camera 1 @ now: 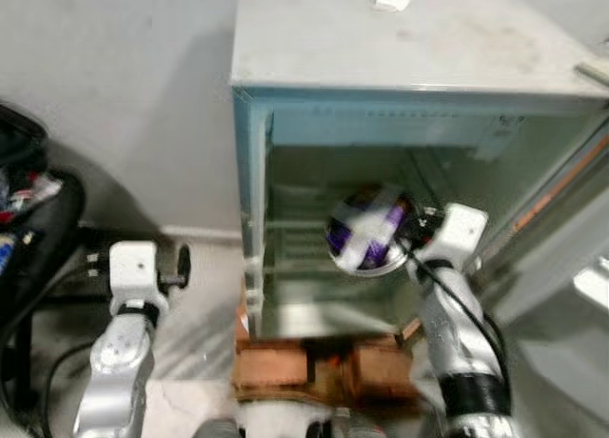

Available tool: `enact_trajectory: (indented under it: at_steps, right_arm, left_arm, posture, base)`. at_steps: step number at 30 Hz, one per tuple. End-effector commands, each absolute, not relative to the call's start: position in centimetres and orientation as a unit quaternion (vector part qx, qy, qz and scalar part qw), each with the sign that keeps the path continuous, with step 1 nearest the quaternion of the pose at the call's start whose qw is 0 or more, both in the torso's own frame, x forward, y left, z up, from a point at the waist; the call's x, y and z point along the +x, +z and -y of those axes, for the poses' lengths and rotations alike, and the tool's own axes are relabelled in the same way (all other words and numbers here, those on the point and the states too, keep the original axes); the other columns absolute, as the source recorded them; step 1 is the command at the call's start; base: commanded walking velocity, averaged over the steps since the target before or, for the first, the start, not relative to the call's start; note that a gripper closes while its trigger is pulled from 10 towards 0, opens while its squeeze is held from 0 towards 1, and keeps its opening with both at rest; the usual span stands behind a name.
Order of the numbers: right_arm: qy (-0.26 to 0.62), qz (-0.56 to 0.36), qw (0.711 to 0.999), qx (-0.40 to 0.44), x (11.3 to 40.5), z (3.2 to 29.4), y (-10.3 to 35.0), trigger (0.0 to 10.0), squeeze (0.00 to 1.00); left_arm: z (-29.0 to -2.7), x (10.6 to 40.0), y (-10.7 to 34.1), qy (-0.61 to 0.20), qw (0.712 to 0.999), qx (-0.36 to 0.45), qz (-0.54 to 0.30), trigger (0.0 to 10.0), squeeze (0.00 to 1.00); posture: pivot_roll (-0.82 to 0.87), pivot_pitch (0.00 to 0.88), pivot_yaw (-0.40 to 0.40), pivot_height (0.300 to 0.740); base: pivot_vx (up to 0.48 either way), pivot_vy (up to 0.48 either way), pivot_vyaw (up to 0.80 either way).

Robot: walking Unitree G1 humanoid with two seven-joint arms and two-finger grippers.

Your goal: Restocking fridge

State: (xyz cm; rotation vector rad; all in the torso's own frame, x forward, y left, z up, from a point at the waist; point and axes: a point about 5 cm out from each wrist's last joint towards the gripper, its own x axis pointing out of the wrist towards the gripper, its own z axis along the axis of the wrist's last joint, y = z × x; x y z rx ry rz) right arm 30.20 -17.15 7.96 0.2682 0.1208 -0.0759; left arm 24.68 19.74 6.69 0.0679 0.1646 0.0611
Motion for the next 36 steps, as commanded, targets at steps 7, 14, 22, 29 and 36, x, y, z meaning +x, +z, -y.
enact_trajectory:
  at_steps: [7,14,22,29,36]
  right_arm:
    - [-0.067,-0.043,0.987,0.138,31.2,18.3,8.6,10.0,0.00]
    - [-0.067,-0.041,0.987,0.144,31.5,18.3,8.6,10.0,0.00]
    - [-0.024,-0.046,0.981,0.187,31.9,16.9,8.6,10.0,0.00]
    - [-0.003,-0.049,0.977,0.210,32.1,15.7,8.5,10.0,0.00]
    - [-0.023,-0.049,0.968,0.245,34.2,14.9,9.3,10.0,0.00]
  left_arm:
    - [-19.9,24.0,6.5,0.029,0.994,0.044,-0.091,10.0,0.00]
    - [-20.2,23.8,6.4,0.038,0.994,0.042,-0.093,10.0,0.00]
    - [-20.4,23.5,6.6,0.054,0.994,0.027,-0.089,10.0,0.00]
    - [-21.2,22.9,6.6,0.079,0.992,0.024,-0.092,10.0,0.00]
    - [-21.5,21.1,7.3,0.088,0.991,0.021,-0.104,10.0,0.00]
  posture:
    - [0.12,0.069,-0.054,0.740]
    - [0.13,0.073,-0.055,0.740]
    - [0.14,0.084,-0.054,0.740]
    - [0.16,0.096,-0.058,0.740]
    - [0.22,0.161,-0.062,0.740]
  base:
    - [0.000,-0.399,0.00]
    - [0.000,-0.139,0.00]
    - [0.000,0.000,0.00]
    - [0.000,0.000,0.00]
    - [0.000,0.000,0.00]
